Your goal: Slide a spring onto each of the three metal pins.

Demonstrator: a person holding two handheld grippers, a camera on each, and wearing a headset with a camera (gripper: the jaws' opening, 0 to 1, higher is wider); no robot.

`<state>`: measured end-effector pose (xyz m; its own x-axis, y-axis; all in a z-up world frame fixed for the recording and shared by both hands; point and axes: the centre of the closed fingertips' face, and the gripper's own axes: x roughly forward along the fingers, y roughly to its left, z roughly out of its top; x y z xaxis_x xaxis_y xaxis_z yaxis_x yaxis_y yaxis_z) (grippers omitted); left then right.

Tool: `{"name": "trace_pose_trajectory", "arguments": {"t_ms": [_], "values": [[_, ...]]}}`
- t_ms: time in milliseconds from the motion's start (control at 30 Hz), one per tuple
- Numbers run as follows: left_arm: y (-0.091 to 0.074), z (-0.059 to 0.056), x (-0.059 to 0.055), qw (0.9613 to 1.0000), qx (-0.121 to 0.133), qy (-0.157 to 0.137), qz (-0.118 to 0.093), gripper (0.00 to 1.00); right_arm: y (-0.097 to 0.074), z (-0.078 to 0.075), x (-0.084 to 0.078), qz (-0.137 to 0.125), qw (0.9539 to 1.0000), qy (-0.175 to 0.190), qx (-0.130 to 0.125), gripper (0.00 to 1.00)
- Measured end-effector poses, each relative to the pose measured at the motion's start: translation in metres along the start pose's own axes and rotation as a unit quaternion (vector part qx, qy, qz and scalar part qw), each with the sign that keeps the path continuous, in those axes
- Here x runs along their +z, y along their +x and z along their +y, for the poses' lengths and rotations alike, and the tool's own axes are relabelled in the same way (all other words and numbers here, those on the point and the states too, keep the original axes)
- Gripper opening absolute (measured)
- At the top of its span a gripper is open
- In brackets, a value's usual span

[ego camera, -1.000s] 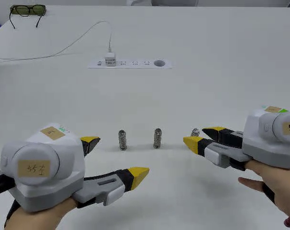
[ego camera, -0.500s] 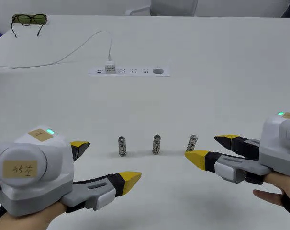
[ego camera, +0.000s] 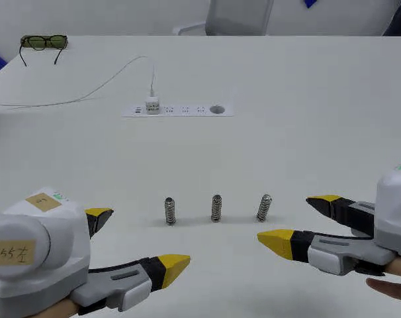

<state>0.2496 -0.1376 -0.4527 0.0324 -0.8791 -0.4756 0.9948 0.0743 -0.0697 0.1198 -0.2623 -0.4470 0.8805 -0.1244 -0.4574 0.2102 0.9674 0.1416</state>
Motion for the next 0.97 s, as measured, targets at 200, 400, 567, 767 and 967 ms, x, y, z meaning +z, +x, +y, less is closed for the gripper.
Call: {"name": "trace_pose_trajectory", "arguments": {"t_ms": [200,400,567,767,967], "values": [[-0.005,-0.001,0.003,0.9999,0.001,0.009,-0.005,0.86,-0.004,0.003,-0.007,0.018,0.9996,-0.022,0.003,0.77],[-0.008,-0.002,0.004,0.9999,0.001,0.015,-0.003,0.88,-0.009,0.005,-0.012,0.031,0.9991,-0.029,-0.003,0.78],[-0.012,-0.003,0.002,0.9999,0.0,0.017,0.001,0.89,-0.011,0.009,-0.011,0.028,0.9992,-0.028,0.0,0.79],[-0.015,-0.004,-0.003,0.9999,0.001,0.012,0.007,0.9,-0.013,0.011,-0.016,0.037,0.999,-0.025,-0.004,0.8],[-0.017,-0.005,-0.004,0.9999,0.0,0.009,0.008,0.9,-0.015,0.013,-0.017,0.041,0.9987,-0.031,-0.004,0.81]]}}
